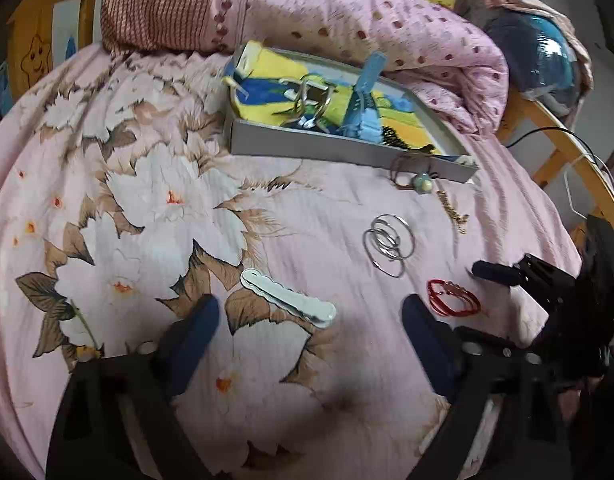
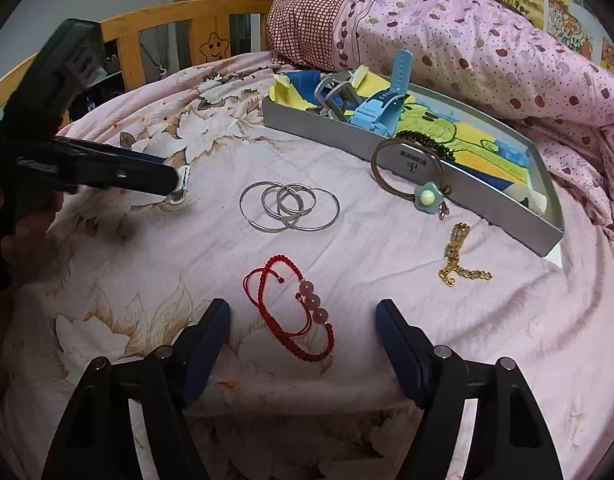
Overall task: Organize jewelry
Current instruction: 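Move the right tool to the red string bracelet while the left tool approaches the white hair clip, then grasp the red string bracelet with the right tool while the left tool grips the white hair clip, then carry the red bracelet and white clip over the tray and open both tools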
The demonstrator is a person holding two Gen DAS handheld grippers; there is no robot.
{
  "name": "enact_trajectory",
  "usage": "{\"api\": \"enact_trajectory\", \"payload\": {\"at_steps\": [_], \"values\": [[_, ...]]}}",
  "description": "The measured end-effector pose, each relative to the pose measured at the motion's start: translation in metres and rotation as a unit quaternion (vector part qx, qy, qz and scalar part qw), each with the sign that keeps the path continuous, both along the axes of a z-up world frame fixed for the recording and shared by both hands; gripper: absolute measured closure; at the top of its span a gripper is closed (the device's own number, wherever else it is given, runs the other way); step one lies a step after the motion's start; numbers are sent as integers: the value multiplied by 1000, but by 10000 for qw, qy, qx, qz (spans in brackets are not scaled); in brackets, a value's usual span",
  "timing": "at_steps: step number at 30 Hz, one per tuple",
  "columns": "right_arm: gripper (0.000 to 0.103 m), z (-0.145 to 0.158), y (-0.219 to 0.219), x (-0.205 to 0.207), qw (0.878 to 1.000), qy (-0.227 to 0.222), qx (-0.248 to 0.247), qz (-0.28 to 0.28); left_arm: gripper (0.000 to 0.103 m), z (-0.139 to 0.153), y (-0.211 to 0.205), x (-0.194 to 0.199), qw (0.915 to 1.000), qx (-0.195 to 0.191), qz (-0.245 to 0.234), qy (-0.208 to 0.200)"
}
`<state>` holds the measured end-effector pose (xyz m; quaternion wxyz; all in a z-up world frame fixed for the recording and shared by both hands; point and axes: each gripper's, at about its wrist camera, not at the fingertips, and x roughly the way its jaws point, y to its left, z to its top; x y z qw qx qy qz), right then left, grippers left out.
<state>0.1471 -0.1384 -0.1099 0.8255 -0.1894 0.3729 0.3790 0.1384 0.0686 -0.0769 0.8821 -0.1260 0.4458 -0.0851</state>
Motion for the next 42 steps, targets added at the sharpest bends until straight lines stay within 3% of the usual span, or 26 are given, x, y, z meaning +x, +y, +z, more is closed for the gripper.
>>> {"api": "enact_trajectory", "payload": {"at_steps": [4, 8, 12, 17, 25, 32, 42], "values": [[32, -4, 2, 3, 9999, 100, -58, 20, 31, -6, 1, 9, 9998, -63, 81, 160], [33, -7, 5, 7, 9998, 153, -125, -5, 35, -8, -3, 15, 9997, 129, 92, 211], [36, -8, 7, 8, 9998, 119, -185, -34, 45, -12, -6, 20, 9989, 342, 162, 291], [53, -7, 9, 6, 9998, 28, -206, -27, 63, -15, -13, 19, 9962, 791, 263, 259], [74, -6, 11, 3, 9998, -30, -221, 2, 88, -15, -13, 9, 9952, 824, 465, 249], [90, -3, 5, 10, 9993, 194, -7, -325, 91, -10, -12, 0, 9961, 671, 467, 333], [91, 4, -1, 8, 9979, 413, 276, -407, 91, -2, -41, -26, 9981, 458, 3, 405]]}}
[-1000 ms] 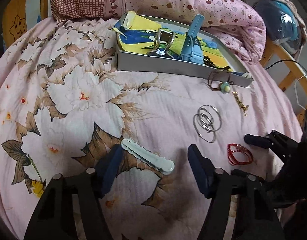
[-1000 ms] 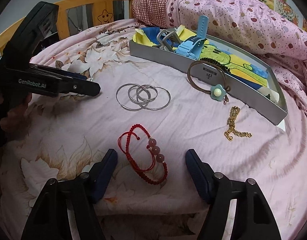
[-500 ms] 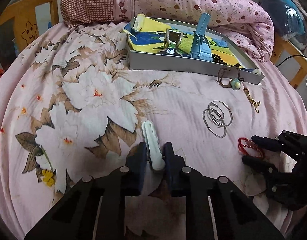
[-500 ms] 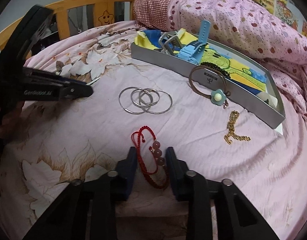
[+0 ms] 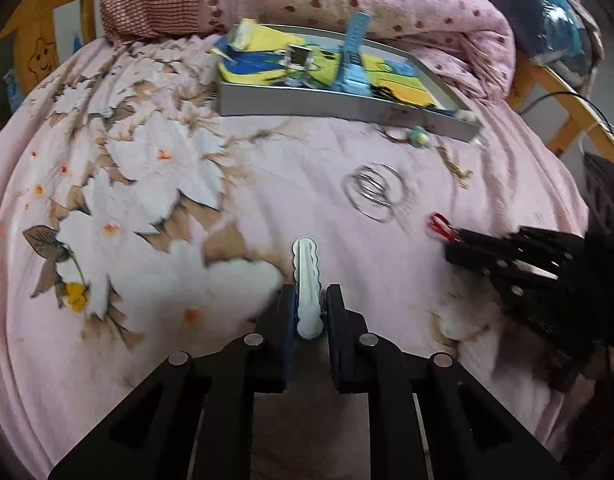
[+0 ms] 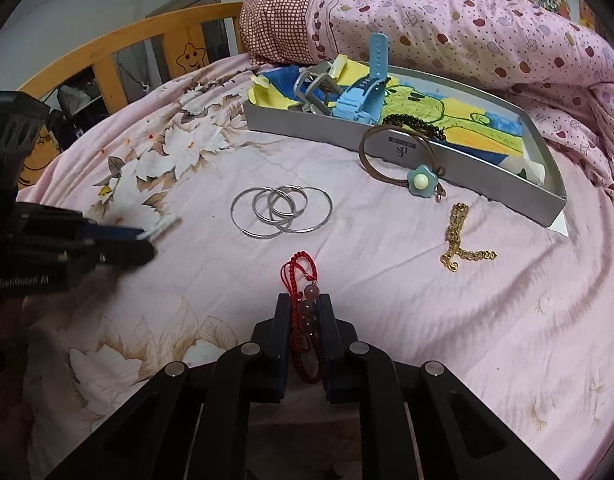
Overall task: Organize jewelry
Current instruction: 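Carry the red bracelet and white clip over the tray and open both tools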
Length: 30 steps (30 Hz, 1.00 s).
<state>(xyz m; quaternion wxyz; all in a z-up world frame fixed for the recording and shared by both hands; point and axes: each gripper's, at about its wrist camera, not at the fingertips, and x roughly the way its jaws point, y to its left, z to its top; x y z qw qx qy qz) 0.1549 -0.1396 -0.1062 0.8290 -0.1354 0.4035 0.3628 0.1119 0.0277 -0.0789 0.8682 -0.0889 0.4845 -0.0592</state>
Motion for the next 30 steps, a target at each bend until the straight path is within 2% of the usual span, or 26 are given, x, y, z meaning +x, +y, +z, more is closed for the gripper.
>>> {"api": "enact_trajectory", "payload": {"at_steps": [9, 14, 19, 25, 30], "values": [[91, 26, -12, 9, 9979, -487, 331, -262, 91, 14, -16, 10, 9996, -124, -139, -212], [91, 47, -26, 32, 9924, -878, 627, -594, 91, 31, -23, 38, 9983, -88, -271, -518], [91, 66, -43, 74, 9828, -1240, 879, -1052, 91, 46, -32, 76, 9946, -180, -470, -907], [91, 67, -62, 119, 9759, -1259, 1041, -1444, 91, 57, -40, 131, 9912, -202, -505, -1208], [91, 55, -76, 152, 9729, -1126, 1023, -1744, 91, 53, -53, 169, 9900, -133, -679, -1227]]}}
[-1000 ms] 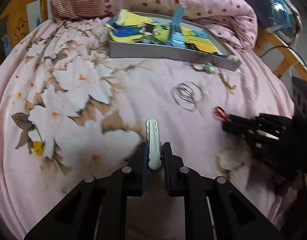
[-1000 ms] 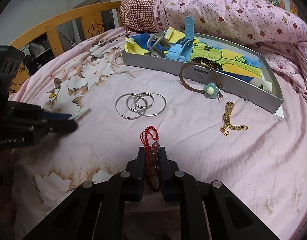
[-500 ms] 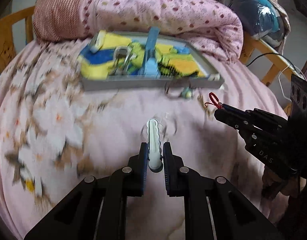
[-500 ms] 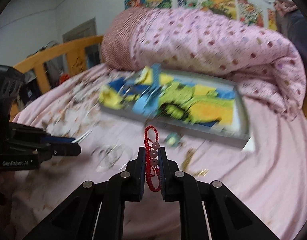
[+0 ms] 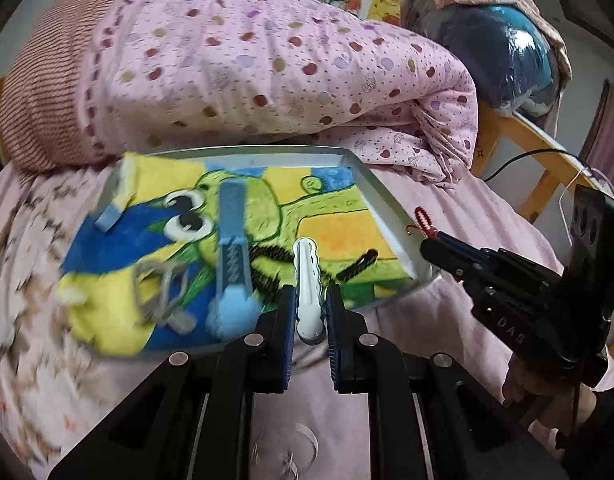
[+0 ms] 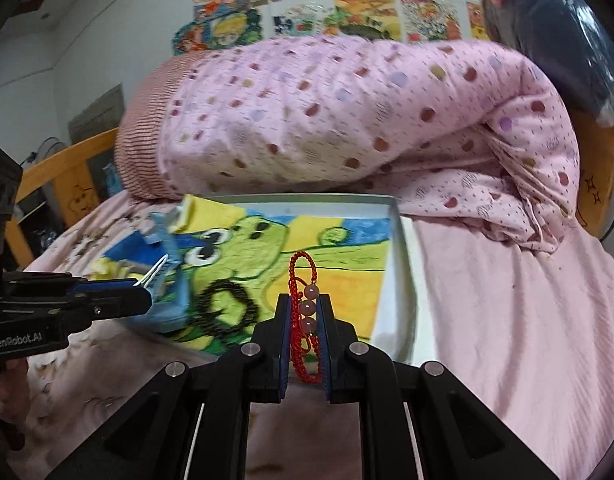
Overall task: Organize jewelry
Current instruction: 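Carry the red bracelet and white clip over the tray and open both tools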
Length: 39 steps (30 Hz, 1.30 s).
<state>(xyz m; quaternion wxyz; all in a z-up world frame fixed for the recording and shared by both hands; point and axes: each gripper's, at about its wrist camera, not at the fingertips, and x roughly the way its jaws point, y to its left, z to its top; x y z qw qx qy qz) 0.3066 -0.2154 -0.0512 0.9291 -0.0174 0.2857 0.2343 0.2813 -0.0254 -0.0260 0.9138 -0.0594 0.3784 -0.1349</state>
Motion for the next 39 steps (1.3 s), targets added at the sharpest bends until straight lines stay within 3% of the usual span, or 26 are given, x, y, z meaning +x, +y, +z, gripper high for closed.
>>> {"api": "enact_trajectory", "payload": {"at_steps": [8, 16, 25, 29, 31, 32, 34, 39], "values": [[91, -25, -15, 25, 9983, 486, 17, -322, 91, -28, -19, 47, 9990, 118, -31, 430], [91, -26, -13, 28, 9971, 647, -84, -382, 91, -46, -25, 63, 9967, 237, 4, 772], [90, -26, -15, 29, 9963, 668, -190, -502, 91, -49, -16, 63, 9956, -166, 0, 918], [85, -22, -20, 25, 9962, 625, -210, -573, 90, -44, -10, 59, 9954, -343, 25, 894], [78, -17, -24, 22, 9964, 558, -187, -606, 83, -39, -7, 56, 9947, -541, 45, 871], [70, -15, -25, 21, 9965, 531, -192, -609, 78, -35, -5, 54, 9943, -652, 62, 845], [58, -10, -25, 19, 9969, 490, -198, -585, 58, -26, -2, 49, 9943, -751, 148, 738], [54, 2, -24, 10, 9970, 360, -184, -662, 54, -4, 4, 36, 9953, -797, 230, 501]]}}
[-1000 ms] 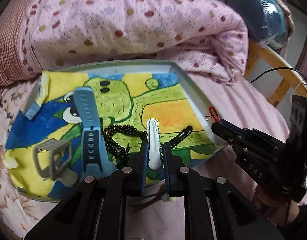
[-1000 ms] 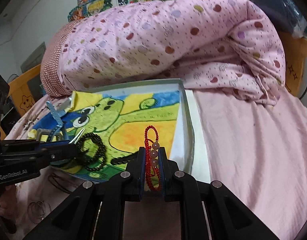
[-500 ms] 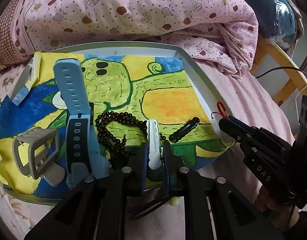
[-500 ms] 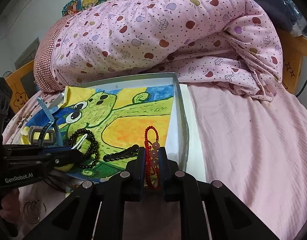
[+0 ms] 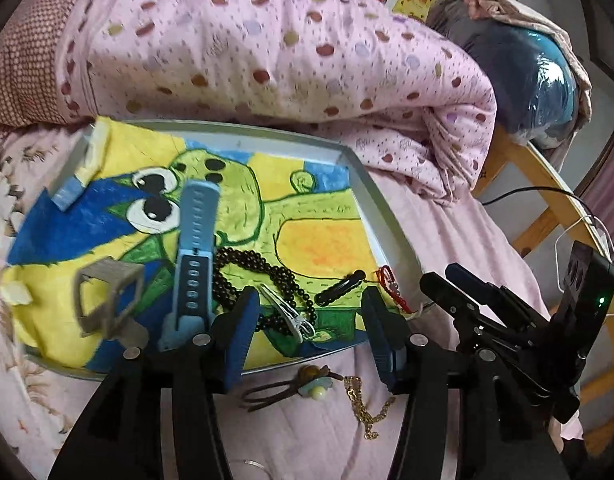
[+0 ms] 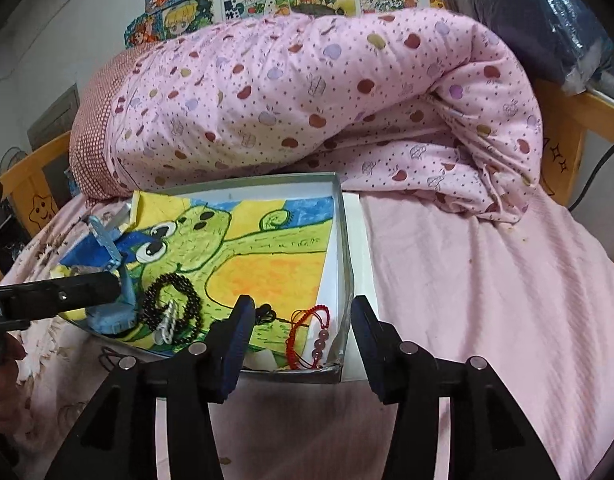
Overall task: Organize jewelry
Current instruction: 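Carry the red bracelet and white clip over the tray and open both tools, then withdraw both open tools from the tray toward the rings and gold chain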
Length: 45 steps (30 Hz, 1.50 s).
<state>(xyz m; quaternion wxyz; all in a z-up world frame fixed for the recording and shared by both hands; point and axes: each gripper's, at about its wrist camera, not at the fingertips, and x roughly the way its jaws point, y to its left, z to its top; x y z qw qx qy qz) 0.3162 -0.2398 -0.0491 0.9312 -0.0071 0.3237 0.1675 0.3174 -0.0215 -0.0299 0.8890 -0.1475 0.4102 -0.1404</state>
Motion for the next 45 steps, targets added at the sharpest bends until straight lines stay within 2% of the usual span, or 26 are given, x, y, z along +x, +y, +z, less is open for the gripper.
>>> {"api": "enact_trajectory", "payload": {"at_steps": [2, 3, 5, 6, 8, 9, 10, 11, 14, 19, 23, 35, 41, 45], "values": [[34, 8, -1, -7, 9999, -87, 97, -29, 44, 9, 5, -7, 9999, -26, 114, -63], [31, 14, -2, -12, 9997, -179, 177, -37, 38, 13, 7, -10, 9997, -26, 221, -119], [26, 27, -3, -22, 9989, -359, 288, -20, 34, 22, 12, -19, 9989, 31, 401, -238], [25, 32, -3, -27, 9986, -424, 307, -15, 27, 25, 14, -24, 9987, 86, 430, -273], [17, 44, -3, -41, 9973, -631, 383, -25, 21, 35, 18, -37, 9973, 205, 539, -464], [14, 50, -3, -48, 9965, -729, 417, -27, 11, 37, 19, -40, 9966, 256, 568, -534], [7, 54, -2, -54, 9957, -815, 436, -40, 3, 41, 22, -48, 9954, 317, 641, -643], [2, 59, -2, -60, 9949, -905, 447, -55, 2, 47, 26, -56, 9939, 341, 718, -764], [0, 74, 1, -83, 9916, -1203, 484, 26, 2, 57, 34, -76, 9912, 373, 800, -988], [0, 94, 15, -119, 9872, -1571, 275, 83, 2, 72, 41, -109, 9851, 623, 971, -1276], [0, 104, 19, -147, 9852, -1693, 242, 88, 2, 83, 44, -139, 9791, 817, 1062, -1531], [0, 104, 23, -218, 9885, -1502, 71, 173, 2, 92, 51, -215, 9710, 1060, 1032, -1878], [0, 93, 28, -236, 9922, -1187, -207, 325, 2, 77, 60, -239, 9735, 1107, 933, -1770], [0, 82, 29, -236, 9938, -954, -374, 431, 2, 58, 64, -247, 9771, 1212, 851, -1528]]}}
